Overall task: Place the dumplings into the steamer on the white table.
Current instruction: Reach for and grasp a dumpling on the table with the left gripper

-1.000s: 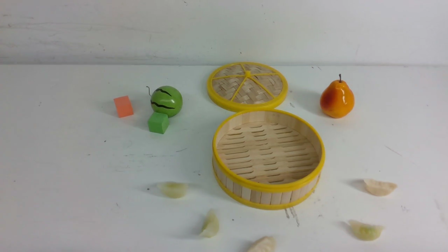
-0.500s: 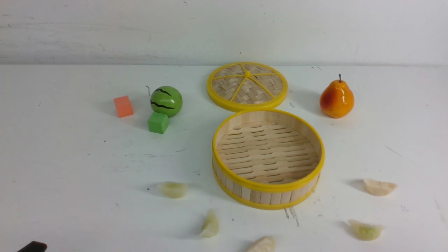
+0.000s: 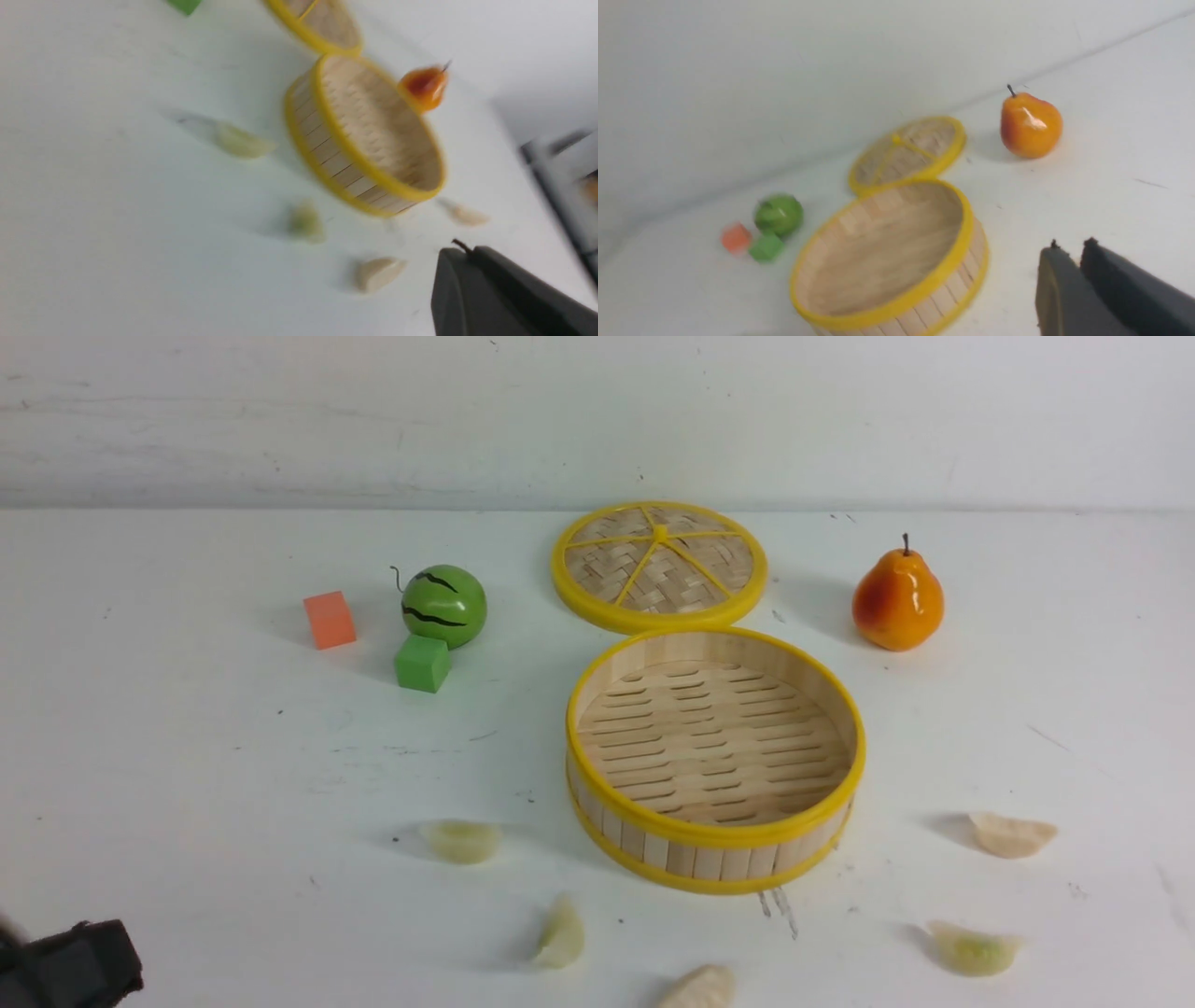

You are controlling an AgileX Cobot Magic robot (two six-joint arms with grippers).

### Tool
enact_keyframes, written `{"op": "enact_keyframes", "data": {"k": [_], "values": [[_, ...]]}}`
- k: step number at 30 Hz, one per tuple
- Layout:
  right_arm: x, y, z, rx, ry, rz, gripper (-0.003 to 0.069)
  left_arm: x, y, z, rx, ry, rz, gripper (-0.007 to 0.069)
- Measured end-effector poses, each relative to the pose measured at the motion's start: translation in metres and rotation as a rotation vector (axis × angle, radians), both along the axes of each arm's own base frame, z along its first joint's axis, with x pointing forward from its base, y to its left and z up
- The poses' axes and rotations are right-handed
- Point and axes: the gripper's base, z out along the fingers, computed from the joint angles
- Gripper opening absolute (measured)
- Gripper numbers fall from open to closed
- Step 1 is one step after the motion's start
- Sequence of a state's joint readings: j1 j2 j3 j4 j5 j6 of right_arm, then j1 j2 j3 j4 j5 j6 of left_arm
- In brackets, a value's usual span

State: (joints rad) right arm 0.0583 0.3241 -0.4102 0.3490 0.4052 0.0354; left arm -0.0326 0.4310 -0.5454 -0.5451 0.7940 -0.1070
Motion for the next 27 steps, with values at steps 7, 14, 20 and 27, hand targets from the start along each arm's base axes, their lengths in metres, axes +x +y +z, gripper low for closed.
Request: {"op": "enact_keyframes", "data": {"k": [7, 14, 20, 27], "values": [[0.052, 0.016, 0.020, -0.318, 0.383, 0.276, -0.0020, 0.052, 0.005, 0.028, 0.361, 0.277, -0.146, -0.0014], [0.074, 0.048, 0.016, -0.394, 0.489, 0.539, -0.0019, 0.107, -0.041, 0.023, 0.560, 0.409, -0.403, -0.0014], [0.074, 0.053, 0.014, -0.412, 0.489, 0.577, -0.0019, 0.158, -0.076, -0.002, 0.680, 0.613, -0.440, 0.0063], [0.074, 0.053, 0.015, -0.403, 0.488, 0.578, -0.0015, 0.225, -0.106, -0.040, 0.823, 0.521, -0.597, 0.0396]]}}
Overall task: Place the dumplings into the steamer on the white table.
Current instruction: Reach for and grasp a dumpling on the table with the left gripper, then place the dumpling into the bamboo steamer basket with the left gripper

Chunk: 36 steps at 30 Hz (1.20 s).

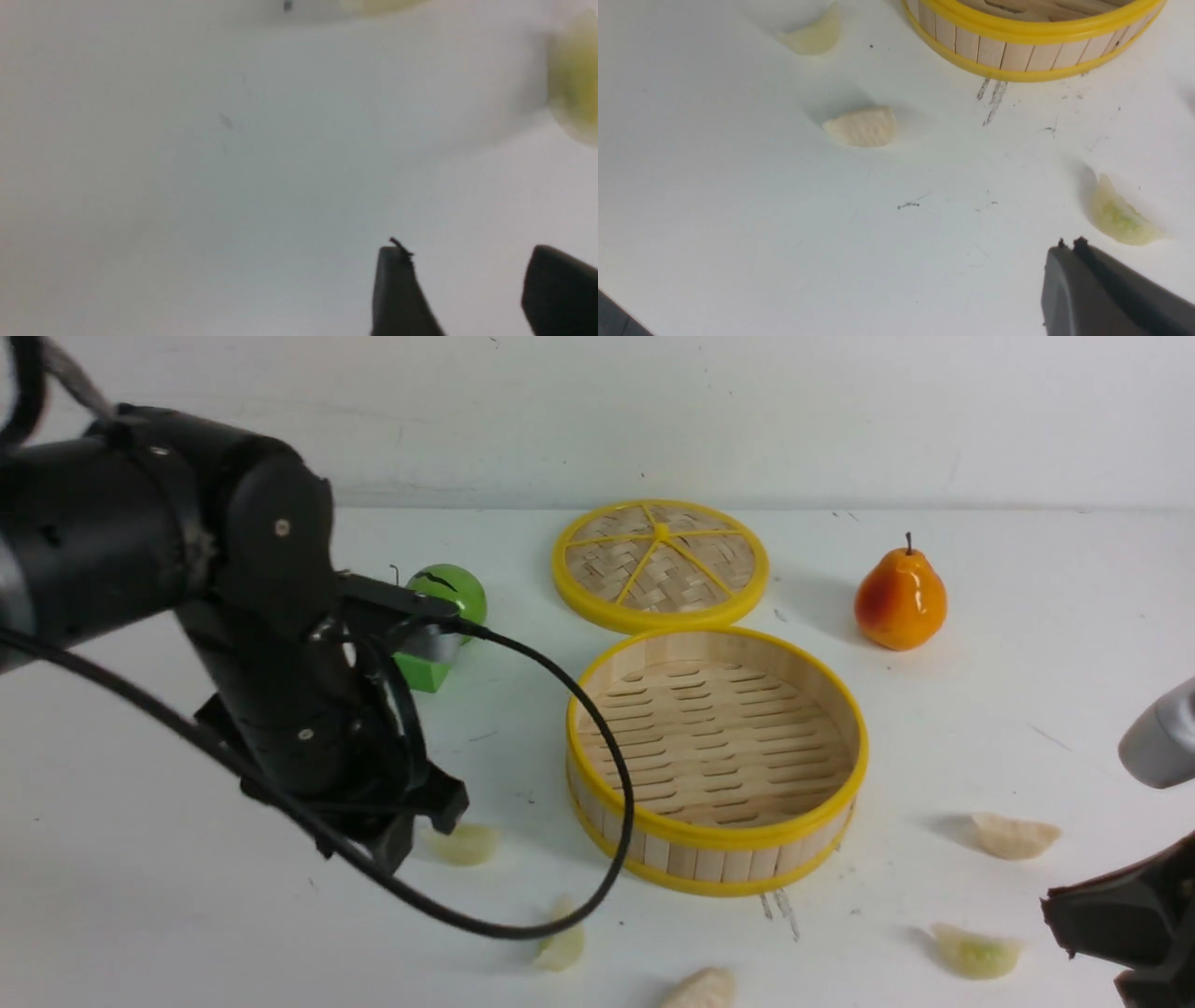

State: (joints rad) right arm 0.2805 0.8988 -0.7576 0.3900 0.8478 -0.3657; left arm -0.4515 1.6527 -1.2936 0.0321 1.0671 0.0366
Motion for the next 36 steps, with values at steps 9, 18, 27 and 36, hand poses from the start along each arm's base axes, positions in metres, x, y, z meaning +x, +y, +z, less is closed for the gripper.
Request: {"op": "enact_keyframes", "data": {"k": [9, 18, 27, 36], "values": [[0.000, 0.000, 0.000, 0.007, 0.002, 0.000, -0.0014, 0.041, -0.020, -0.048, 0.081, -0.154, -0.461, 0.0536], [0.000, 0.000, 0.000, 0.002, 0.000, 0.001, -0.0010, 0.059, -0.028, -0.101, 0.103, -0.105, -0.496, 0.0461], [0.000, 0.000, 0.000, 0.000, -0.005, -0.001, -0.0007, 0.065, -0.031, -0.082, 0.067, -0.075, -0.302, 0.0245], [0.000, 0.001, 0.001, 0.014, -0.004, -0.004, -0.0001, 0.064, -0.118, 0.048, -0.224, -0.301, -0.124, 0.0245]]}}
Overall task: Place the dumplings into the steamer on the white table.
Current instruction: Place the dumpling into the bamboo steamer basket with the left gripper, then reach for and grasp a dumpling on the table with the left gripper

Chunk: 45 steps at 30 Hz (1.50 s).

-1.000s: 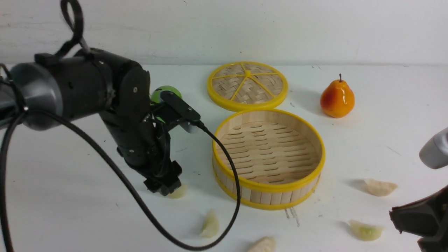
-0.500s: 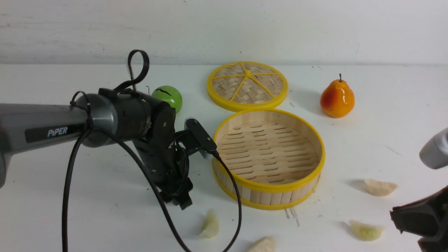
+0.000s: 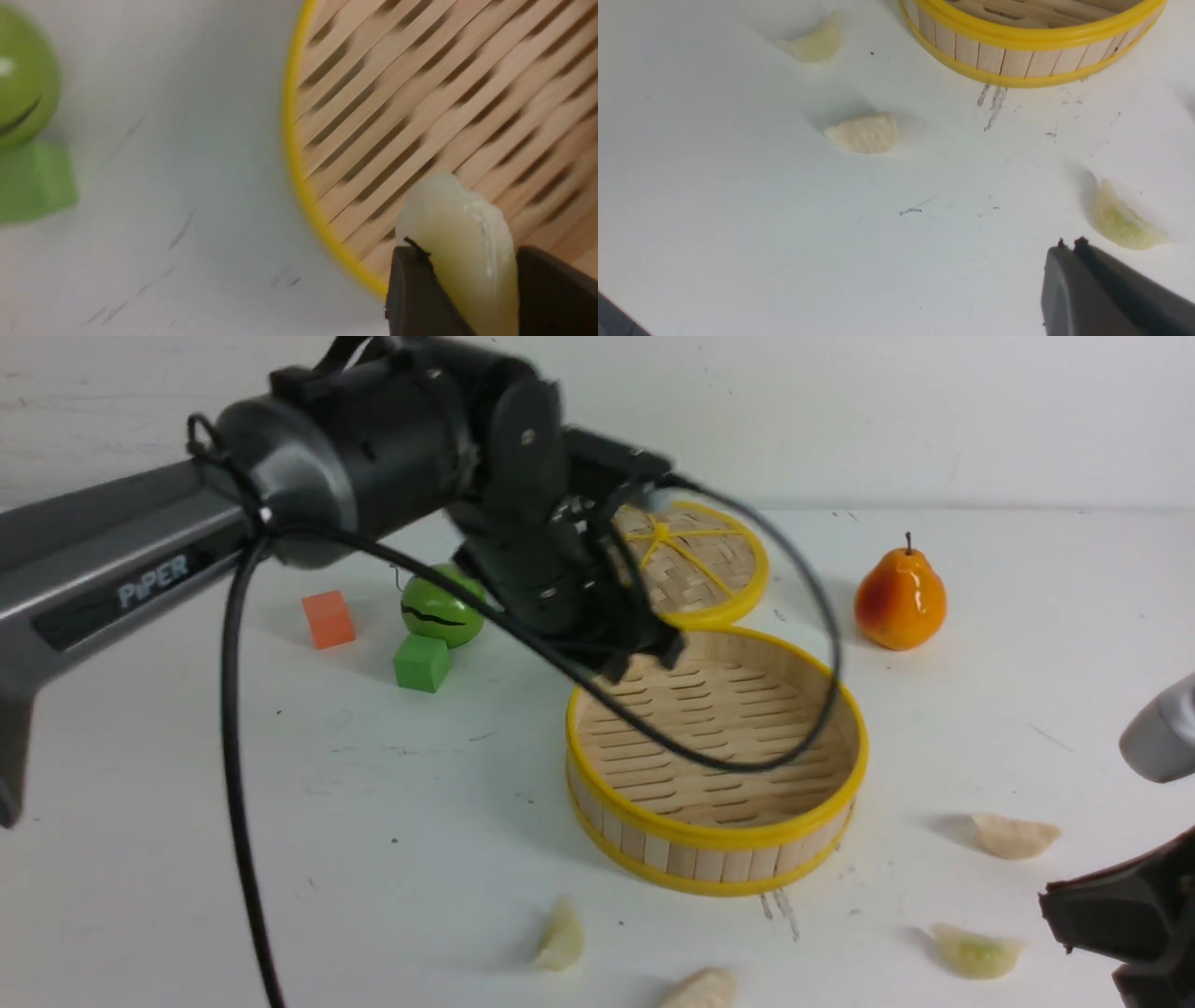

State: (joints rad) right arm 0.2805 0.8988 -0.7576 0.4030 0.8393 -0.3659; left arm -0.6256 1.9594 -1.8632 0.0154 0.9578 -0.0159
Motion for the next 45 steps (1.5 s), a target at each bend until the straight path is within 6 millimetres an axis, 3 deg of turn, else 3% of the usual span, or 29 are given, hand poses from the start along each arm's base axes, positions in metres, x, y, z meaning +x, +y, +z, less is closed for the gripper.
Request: {"op": "enact_keyframes", "data": {"k": [2, 4, 7, 8, 9, 14, 17, 21, 24, 26, 31, 33, 34, 35, 38, 43, 45], "values": [[-0.001, 0.001, 0.001, 0.027, 0.016, -0.003, 0.0000, -0.002, -0.023, 0.007, -0.047, -0.015, -0.012, 0.0245], [-0.006, 0.003, 0.002, 0.058, 0.040, 0.005, 0.0001, 0.001, -0.048, 0.000, -0.090, 0.000, -0.003, 0.0245], [-0.020, 0.002, 0.007, 0.084, 0.053, 0.030, 0.0004, 0.016, -0.070, -0.027, -0.126, 0.040, 0.057, 0.0245], [-0.027, 0.001, 0.010, 0.084, 0.052, 0.045, 0.0005, 0.026, -0.077, -0.046, -0.132, 0.060, 0.092, 0.0245], [-0.028, 0.001, 0.011, 0.085, 0.048, 0.045, 0.0005, 0.027, -0.078, -0.049, -0.132, 0.061, 0.097, 0.0245], [-0.065, -0.010, 0.024, 0.066, -0.035, 0.077, 0.0006, 0.051, -0.092, -0.107, -0.103, 0.086, 0.157, 0.0245], [-0.079, -0.019, 0.028, 0.044, -0.091, 0.041, 0.0006, 0.055, -0.095, -0.122, -0.091, 0.080, 0.157, 0.0262], [-0.089, -0.029, 0.029, 0.008, -0.136, -0.021, 0.0009, 0.056, -0.094, -0.119, -0.076, 0.065, 0.155, 0.0376], [-0.092, -0.036, 0.029, -0.021, -0.146, -0.084, 0.0013, 0.050, -0.087, -0.099, -0.030, 0.092, 0.167, 0.0528], [-0.091, -0.038, 0.029, -0.034, -0.147, -0.105, 0.0015, 0.040, -0.078, -0.058, -0.015, 0.101, 0.177, 0.0594], [-0.088, -0.038, 0.032, -0.017, -0.192, -0.127, 0.0020, 0.011, -0.052, 0.048, -0.114, -0.028, 0.128, 0.0617], [-0.086, -0.038, 0.034, -0.008, -0.211, -0.133, 0.0021, 0.000, -0.043, 0.073, -0.146, -0.060, 0.122, 0.0607], [-0.085, -0.037, 0.036, 0.010, -0.236, -0.138, 0.0022, -0.017, -0.029, 0.103, -0.183, -0.097, 0.113, 0.0589], [-0.085, -0.037, 0.036, 0.013, -0.237, -0.139, 0.0023, -0.019, -0.027, 0.104, -0.182, -0.095, 0.113, 0.0584], [-0.084, -0.035, 0.038, 0.042, -0.246, -0.137, 0.0025, -0.050, 0.001, 0.130, -0.169, -0.107, 0.116, 0.0558], [-0.085, -0.033, 0.039, 0.079, -0.235, -0.129, 0.0031, -0.090, 0.040, 0.094, -0.015, 0.024, 0.154, 0.0548], [-0.086, -0.032, 0.039, 0.087, -0.233, -0.127, 0.0033, -0.104, 0.052, 0.065, 0.062, 0.108, 0.165, 0.0549]]}}
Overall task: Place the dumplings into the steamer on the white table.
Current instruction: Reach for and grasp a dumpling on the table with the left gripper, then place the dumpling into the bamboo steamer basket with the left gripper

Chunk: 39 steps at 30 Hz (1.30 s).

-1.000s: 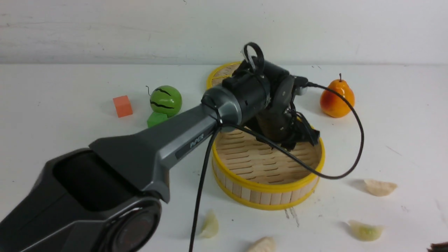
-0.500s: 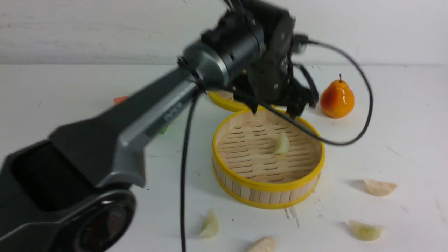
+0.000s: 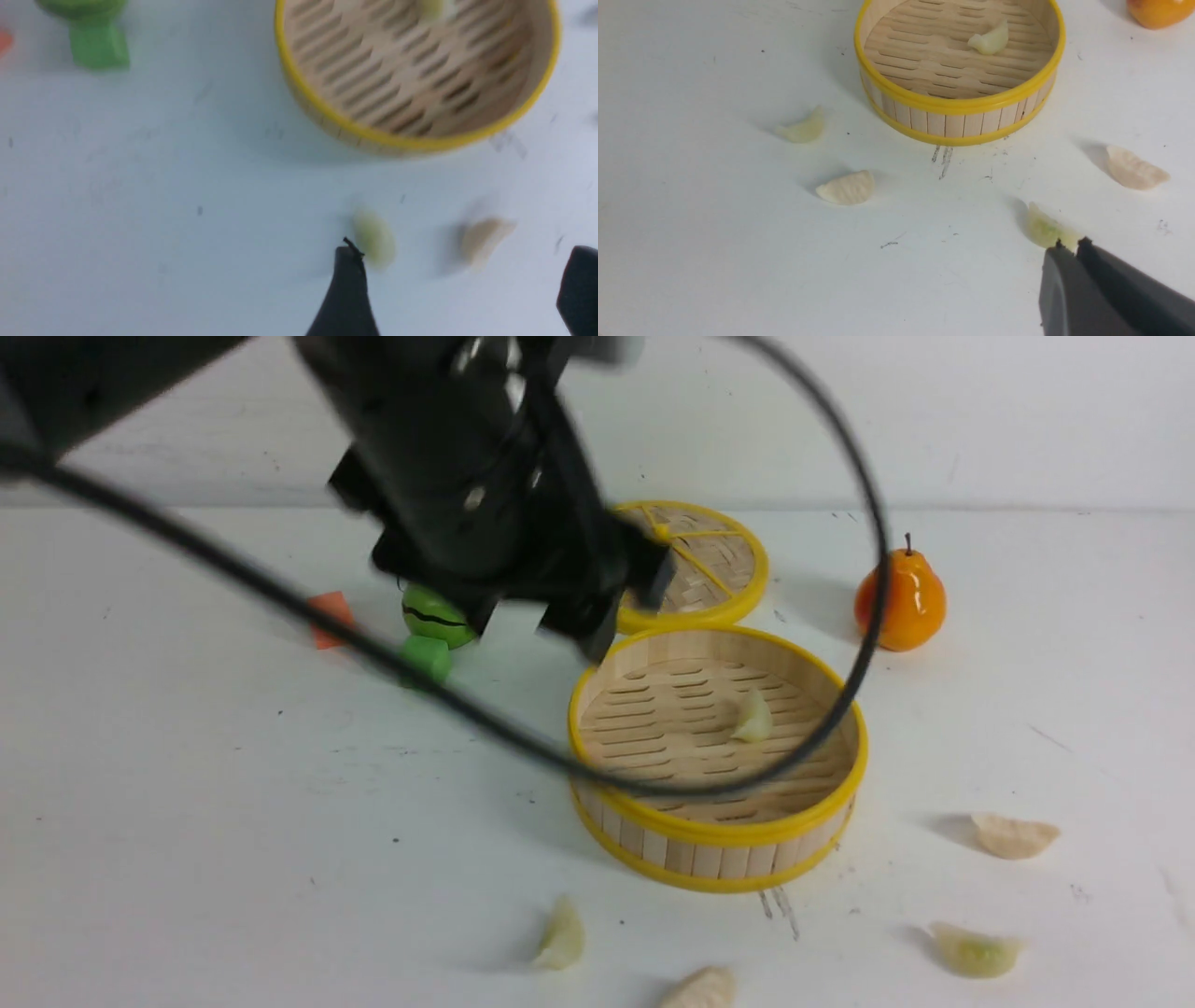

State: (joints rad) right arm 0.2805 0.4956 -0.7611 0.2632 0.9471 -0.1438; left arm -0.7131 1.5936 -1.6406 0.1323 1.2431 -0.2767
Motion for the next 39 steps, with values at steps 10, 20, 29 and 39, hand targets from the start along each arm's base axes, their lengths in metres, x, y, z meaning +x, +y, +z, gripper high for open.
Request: {"op": "enact_keyframes", "data": {"k": [10, 20, 29, 39], "values": [[0.000, 0.002, 0.001, 0.026, -0.003, 0.006, 0.0038, -0.002, 0.001, -0.128, 0.046, 0.123, 0.045, 0.0549], [-0.003, 0.003, -0.001, 0.029, 0.036, 0.022, 0.0042, 0.025, -0.018, -0.203, 0.025, 0.230, 0.130, 0.0539], [-0.003, 0.003, -0.002, 0.024, 0.047, 0.025, 0.0042, 0.027, -0.021, -0.214, 0.050, 0.275, 0.102, 0.0251], [-0.003, 0.002, -0.003, 0.006, 0.046, 0.019, 0.0052, 0.056, -0.043, -0.105, -0.033, 0.121, 0.041, 0.0264]]}}
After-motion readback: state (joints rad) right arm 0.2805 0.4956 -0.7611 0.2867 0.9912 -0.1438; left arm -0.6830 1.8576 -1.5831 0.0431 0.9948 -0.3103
